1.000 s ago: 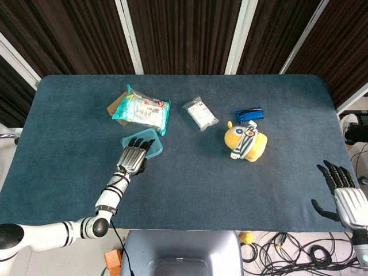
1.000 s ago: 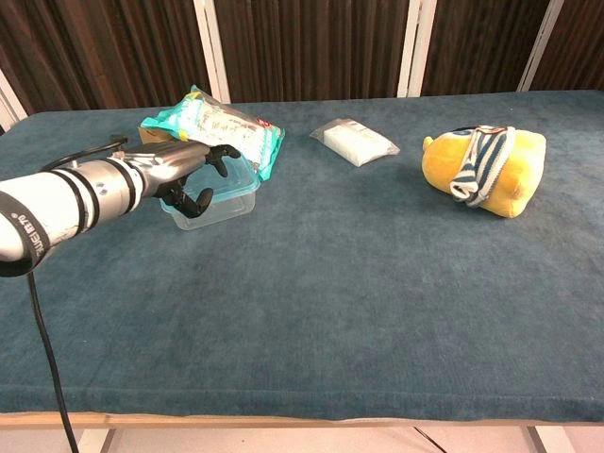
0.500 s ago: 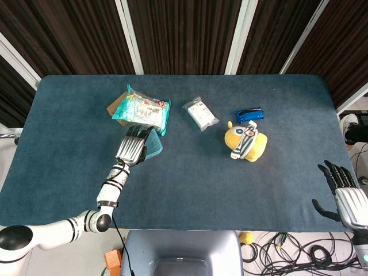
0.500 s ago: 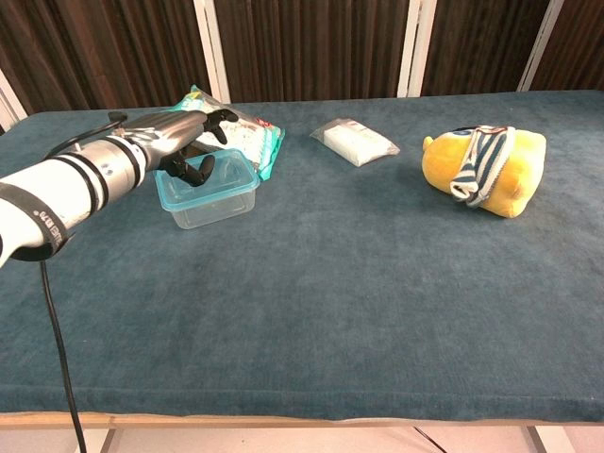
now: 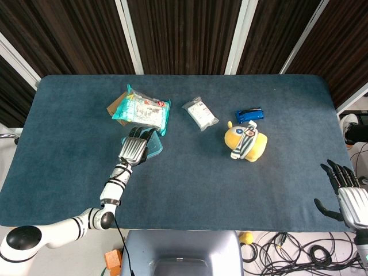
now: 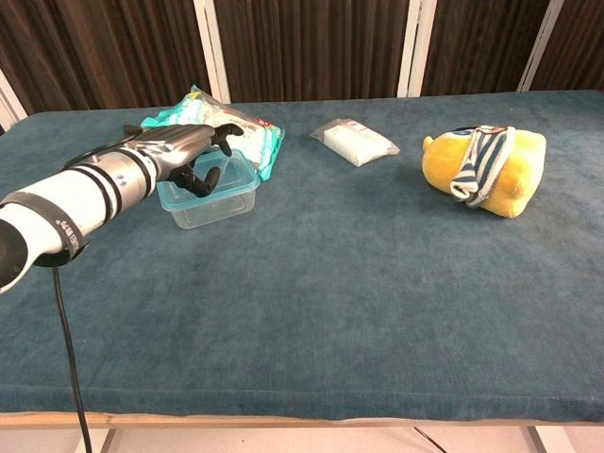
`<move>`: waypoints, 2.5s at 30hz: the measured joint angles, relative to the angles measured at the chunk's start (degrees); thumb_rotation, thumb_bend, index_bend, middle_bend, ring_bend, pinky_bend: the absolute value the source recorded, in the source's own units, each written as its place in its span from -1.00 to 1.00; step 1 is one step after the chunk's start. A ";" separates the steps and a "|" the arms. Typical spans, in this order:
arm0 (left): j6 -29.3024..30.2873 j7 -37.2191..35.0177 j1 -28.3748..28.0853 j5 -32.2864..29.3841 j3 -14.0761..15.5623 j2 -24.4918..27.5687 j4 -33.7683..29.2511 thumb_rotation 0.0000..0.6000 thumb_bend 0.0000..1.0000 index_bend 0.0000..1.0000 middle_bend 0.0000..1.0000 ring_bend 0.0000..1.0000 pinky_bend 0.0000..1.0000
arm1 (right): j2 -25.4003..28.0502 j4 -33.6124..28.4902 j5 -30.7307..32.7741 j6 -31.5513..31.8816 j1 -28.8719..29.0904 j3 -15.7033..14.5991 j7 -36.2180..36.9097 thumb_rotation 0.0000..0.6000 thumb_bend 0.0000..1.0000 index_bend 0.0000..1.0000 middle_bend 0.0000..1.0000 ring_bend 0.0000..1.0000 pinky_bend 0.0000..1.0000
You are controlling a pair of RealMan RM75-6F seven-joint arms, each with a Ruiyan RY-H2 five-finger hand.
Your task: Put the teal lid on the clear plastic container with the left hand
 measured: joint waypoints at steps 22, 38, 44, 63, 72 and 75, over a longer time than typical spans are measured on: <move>-1.47 2.88 0.20 -1.76 -0.52 -0.33 0.49 1.00 0.39 -1.00 -0.39 -0.83 -1.00 | -0.03 -0.09 0.00 -0.19 0.07 0.04 -0.32 1.00 -0.50 -1.00 -1.00 -1.00 -1.00; 8.91 12.82 5.41 -0.38 2.04 9.69 -17.27 1.00 0.38 -1.00 -0.40 -0.82 -1.00 | -0.27 -0.59 -0.53 0.31 -0.18 -0.20 -1.40 1.00 -0.50 -1.00 -1.00 -1.00 -1.00; 9.77 15.60 7.08 -3.65 3.35 11.64 -19.77 1.00 0.38 -1.00 -0.39 -0.81 -1.00 | -0.40 -0.76 -0.24 0.15 -0.08 -0.05 -1.82 1.00 -0.50 -1.00 -1.00 -1.00 -1.00; 6.08 14.64 5.99 -5.38 3.37 8.27 -13.97 1.00 0.37 -1.00 -0.43 -0.84 -1.00 | -0.22 -0.79 -0.08 0.26 -0.17 0.03 -1.46 1.00 -0.50 -1.00 -1.00 -1.00 -1.00; 3.85 13.80 5.52 -7.06 3.10 7.90 -13.30 1.00 0.40 -1.00 -0.26 -0.70 -1.00 | -0.32 -0.98 0.26 -0.16 -0.02 0.11 -2.06 1.00 -0.50 -1.00 -1.00 -1.00 -1.00; 3.45 13.81 5.45 -7.56 3.17 7.94 -13.36 1.00 0.43 -1.00 -0.22 -0.67 -1.00 | -0.33 -1.01 0.32 -0.22 -0.02 0.10 -2.19 1.00 -0.50 -1.00 -1.00 -1.00 -1.00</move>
